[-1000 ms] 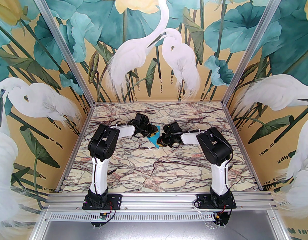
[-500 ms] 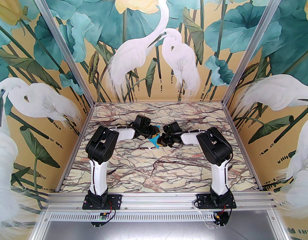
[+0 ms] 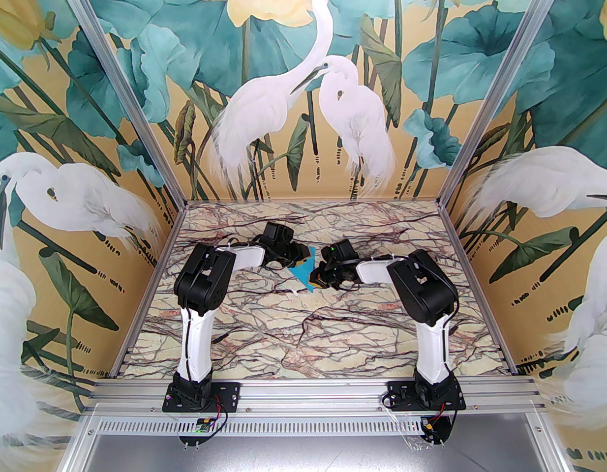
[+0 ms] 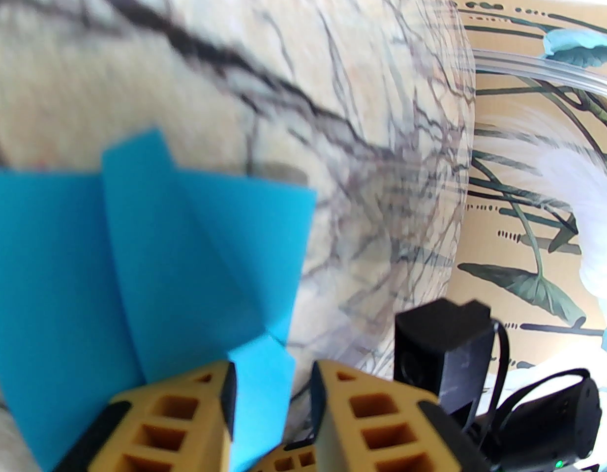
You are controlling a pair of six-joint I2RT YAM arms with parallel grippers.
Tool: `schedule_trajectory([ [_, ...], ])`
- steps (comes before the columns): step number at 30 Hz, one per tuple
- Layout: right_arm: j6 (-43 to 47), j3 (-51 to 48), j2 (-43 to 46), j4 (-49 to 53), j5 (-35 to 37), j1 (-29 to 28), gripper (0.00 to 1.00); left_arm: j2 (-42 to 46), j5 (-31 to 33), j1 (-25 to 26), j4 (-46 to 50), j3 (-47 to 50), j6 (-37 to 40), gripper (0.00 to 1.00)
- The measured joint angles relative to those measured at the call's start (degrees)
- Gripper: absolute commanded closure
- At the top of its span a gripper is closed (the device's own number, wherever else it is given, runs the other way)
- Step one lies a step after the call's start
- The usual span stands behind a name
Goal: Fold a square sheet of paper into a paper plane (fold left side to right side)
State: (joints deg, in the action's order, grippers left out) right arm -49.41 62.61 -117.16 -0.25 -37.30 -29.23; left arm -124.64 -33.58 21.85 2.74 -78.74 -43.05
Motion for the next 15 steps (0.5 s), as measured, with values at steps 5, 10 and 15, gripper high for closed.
schedule_trajectory([
  [5, 0.1, 0.0, 0.0, 0.2, 0.0, 0.0, 1.0, -2.4, -0.4, -0.5, 4.1, -4.9, 0.9, 0.67],
  [10, 0.1, 0.1, 0.0, 0.3, 0.2, -0.2, 1.0, -5.0, -0.8, -1.2, 7.9, -9.9, 1.4, 0.67],
  [15, 0.1, 0.1, 0.0, 0.5, 0.3, -0.2, 1.0, -7.0, -1.5, -2.0, 10.6, -13.7, 2.3, 0.67],
])
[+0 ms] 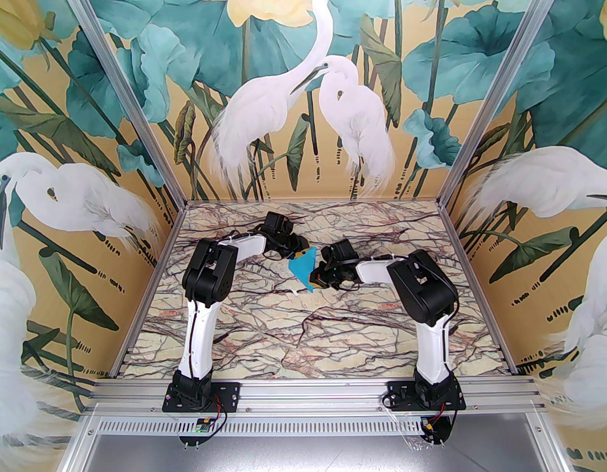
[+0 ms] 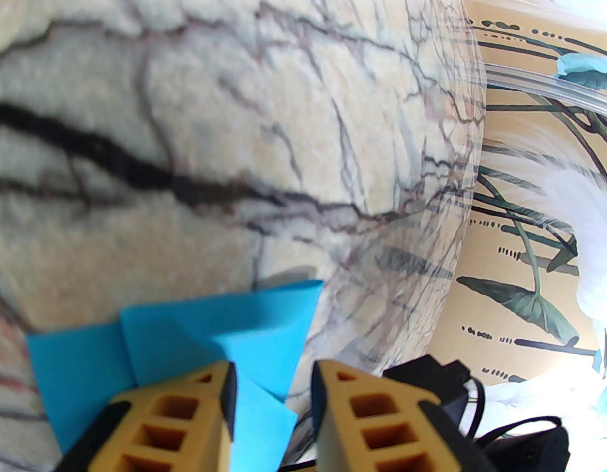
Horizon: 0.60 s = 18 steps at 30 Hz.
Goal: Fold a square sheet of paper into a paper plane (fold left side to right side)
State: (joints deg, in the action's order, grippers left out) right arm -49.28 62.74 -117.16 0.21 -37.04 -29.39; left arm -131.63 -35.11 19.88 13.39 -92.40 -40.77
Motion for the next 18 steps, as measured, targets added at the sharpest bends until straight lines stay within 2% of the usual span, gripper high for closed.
schedule_trajectory([
  [10, 0.0, 0.2, 0.3, 0.5, 0.6, -0.2, 1.0, -3.8, -1.4, -2.2, 3.8, -7.1, 0.8, 0.67],
  [13, 1.0, 1.4, 0.6, 3.5, 1.4, -0.4, 1.0, -3.8, 0.5, -3.7, 3.8, -7.6, 1.5, 0.65],
  [18, 3.7, 5.4, 0.7, 11.2, 3.7, -0.5, 0.94, -1.1, 2.4, -5.9, 3.8, -5.4, 1.6, 0.58],
])
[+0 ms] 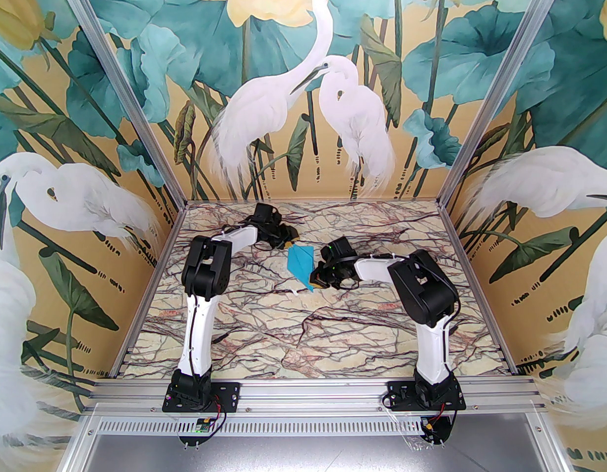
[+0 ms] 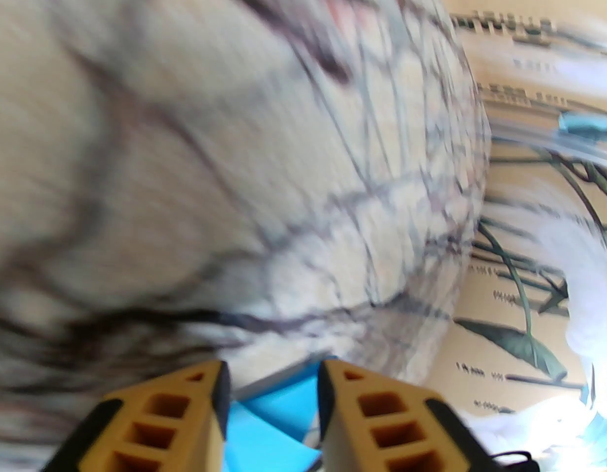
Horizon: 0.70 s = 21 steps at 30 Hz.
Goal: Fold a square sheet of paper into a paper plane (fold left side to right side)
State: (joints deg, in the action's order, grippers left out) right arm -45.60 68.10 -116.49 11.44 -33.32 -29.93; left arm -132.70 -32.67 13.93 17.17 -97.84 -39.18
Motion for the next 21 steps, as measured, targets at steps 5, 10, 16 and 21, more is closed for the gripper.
schedule_trajectory([
  [5, 3.5, 7.0, -0.1, 6.3, 2.4, 0.0, 0.92, 10.2, 0.6, -0.4, -2.4, 11.2, -2.5, 0.54],
  [10, 6.7, 14.7, -2.1, 9.2, 3.6, 0.1, 0.92, 18.8, 1.3, 0.9, -5.7, 22.3, -5.6, 0.47],
  [16, 9.8, 20.0, -8.7, 12.9, 5.8, 0.3, 0.93, 22.4, 3.4, 3.3, -7.7, 32.5, -9.1, 0.41],
  [21, 11.4, 21.3, -10.3, 15.5, 8.1, 0.5, 0.93, 22.4, 5.1, 5.2, -8.1, 34.2, -10.8, 0.41],
])
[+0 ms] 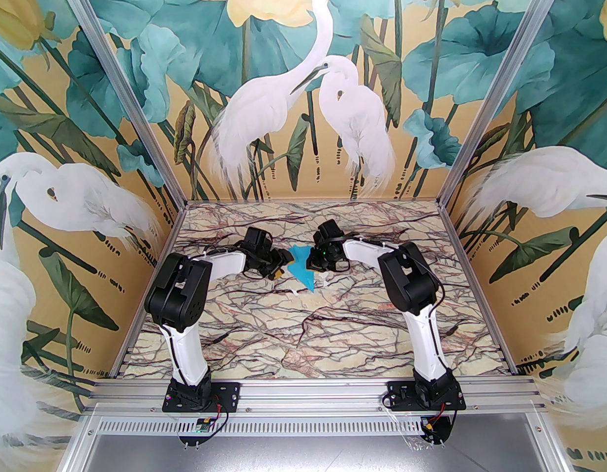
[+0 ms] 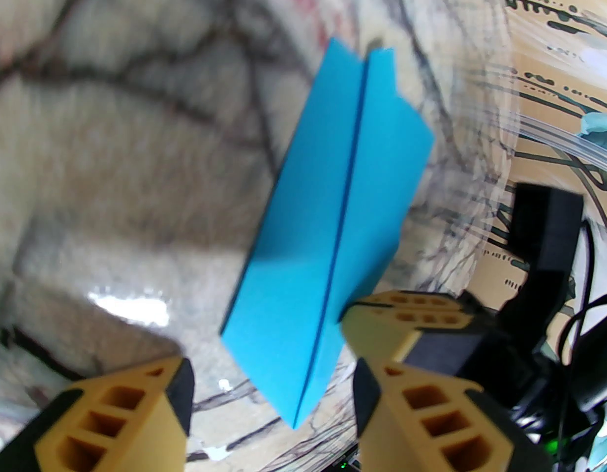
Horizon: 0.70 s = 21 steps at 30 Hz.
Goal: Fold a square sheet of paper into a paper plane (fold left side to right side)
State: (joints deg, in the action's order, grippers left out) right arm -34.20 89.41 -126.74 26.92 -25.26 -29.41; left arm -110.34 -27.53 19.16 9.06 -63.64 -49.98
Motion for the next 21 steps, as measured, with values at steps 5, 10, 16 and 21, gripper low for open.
schedule_trajectory([
  [5, 0.6, -0.1, 0.0, 0.3, 0.2, 0.2, 0.93, -0.3, 0.5, 1.9, -0.9, -0.4, -0.6, 0.42],
  [10, 0.6, -0.8, 0.2, -0.7, -0.2, 0.2, 0.93, -1.6, 0.5, 2.5, -2.8, -1.0, -1.3, 0.46],
  [16, 0.5, -2.1, 0.7, -2.3, -0.4, 0.3, 0.94, -2.7, -0.7, 3.0, -10.1, -0.7, -2.2, 0.48],
  [21, 0.3, -3.1, 1.0, -3.8, -1.1, 0.3, 0.94, -4.2, -2.9, 3.2, -16.5, -0.7, -3.4, 0.55],
])
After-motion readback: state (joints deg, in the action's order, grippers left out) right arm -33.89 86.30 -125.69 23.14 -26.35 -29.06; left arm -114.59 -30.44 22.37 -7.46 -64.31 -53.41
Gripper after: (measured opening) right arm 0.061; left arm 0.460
